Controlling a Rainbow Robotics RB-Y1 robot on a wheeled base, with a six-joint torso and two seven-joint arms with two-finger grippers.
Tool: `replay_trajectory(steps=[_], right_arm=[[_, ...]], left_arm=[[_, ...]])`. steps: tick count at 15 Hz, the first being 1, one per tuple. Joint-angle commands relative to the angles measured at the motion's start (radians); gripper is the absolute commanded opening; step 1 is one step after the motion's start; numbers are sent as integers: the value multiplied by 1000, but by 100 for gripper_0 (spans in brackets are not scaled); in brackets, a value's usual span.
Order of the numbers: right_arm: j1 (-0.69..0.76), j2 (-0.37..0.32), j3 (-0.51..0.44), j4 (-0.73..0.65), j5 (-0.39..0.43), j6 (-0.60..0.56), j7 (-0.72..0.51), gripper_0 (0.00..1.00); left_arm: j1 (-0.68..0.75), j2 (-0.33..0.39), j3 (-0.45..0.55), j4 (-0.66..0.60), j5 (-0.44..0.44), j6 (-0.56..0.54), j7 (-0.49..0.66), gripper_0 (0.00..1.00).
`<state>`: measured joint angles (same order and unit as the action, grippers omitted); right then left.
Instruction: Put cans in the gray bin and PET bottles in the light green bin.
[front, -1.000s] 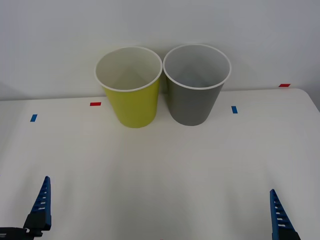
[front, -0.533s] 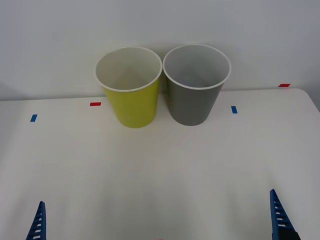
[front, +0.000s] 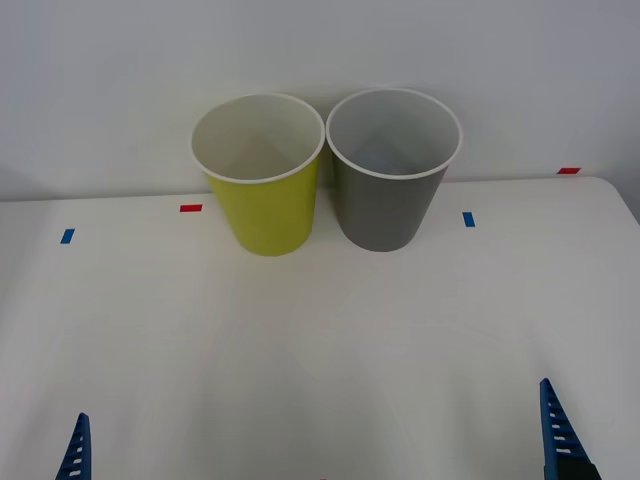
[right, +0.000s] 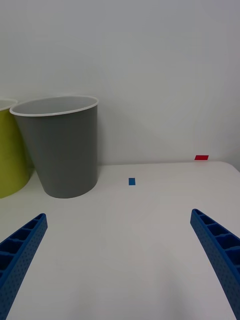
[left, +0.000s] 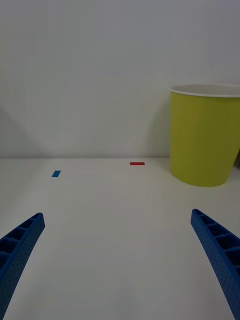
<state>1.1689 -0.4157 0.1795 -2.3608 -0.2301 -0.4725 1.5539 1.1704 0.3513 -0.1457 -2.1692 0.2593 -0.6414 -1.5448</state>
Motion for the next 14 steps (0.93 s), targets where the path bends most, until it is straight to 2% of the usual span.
replay_trajectory(steps=[1, 14], right_arm=[[0, 0, 0, 0, 0, 0, 0, 100], [0, 0, 0, 0, 0, 0, 0, 100]], left_arm=[[0, 0, 0, 0, 0, 0, 0, 100], [0, 0, 0, 0, 0, 0, 0, 100]])
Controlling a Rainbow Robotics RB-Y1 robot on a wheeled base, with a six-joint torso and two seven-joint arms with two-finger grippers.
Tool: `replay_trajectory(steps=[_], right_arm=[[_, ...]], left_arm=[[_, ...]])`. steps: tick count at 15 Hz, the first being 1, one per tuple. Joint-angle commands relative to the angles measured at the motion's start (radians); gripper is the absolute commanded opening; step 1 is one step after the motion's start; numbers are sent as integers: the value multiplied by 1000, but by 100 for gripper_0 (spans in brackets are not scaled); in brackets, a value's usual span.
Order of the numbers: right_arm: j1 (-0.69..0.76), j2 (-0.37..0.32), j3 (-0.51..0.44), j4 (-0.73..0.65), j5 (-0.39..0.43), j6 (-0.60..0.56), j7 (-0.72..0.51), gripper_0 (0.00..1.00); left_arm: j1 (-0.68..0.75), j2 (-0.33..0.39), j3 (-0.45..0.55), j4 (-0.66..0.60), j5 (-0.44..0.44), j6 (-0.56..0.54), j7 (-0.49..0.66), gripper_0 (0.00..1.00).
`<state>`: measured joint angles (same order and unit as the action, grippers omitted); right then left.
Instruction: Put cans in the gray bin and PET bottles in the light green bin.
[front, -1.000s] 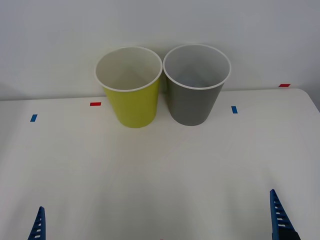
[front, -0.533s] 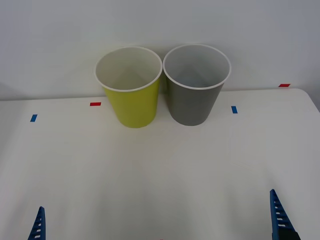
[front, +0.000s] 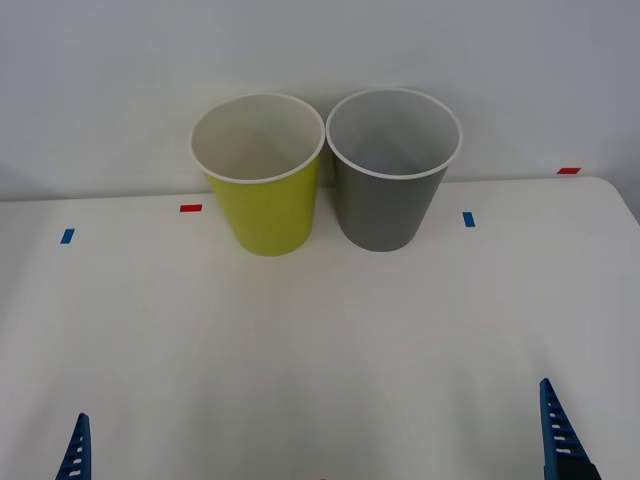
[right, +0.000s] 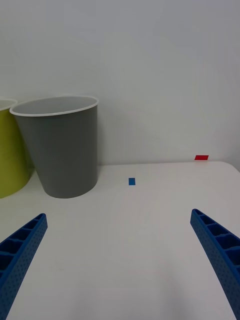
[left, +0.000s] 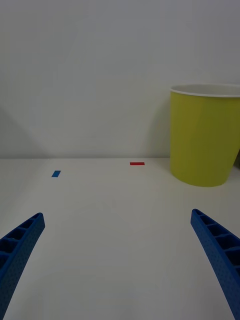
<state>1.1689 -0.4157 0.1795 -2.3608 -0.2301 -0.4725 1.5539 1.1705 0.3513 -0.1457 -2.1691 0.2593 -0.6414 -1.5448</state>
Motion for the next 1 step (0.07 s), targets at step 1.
replay_trajectory(steps=[1], right_arm=[[0, 0, 0, 0, 0, 0, 0, 100]], left_arm=[[0, 0, 0, 0, 0, 0, 0, 100]])
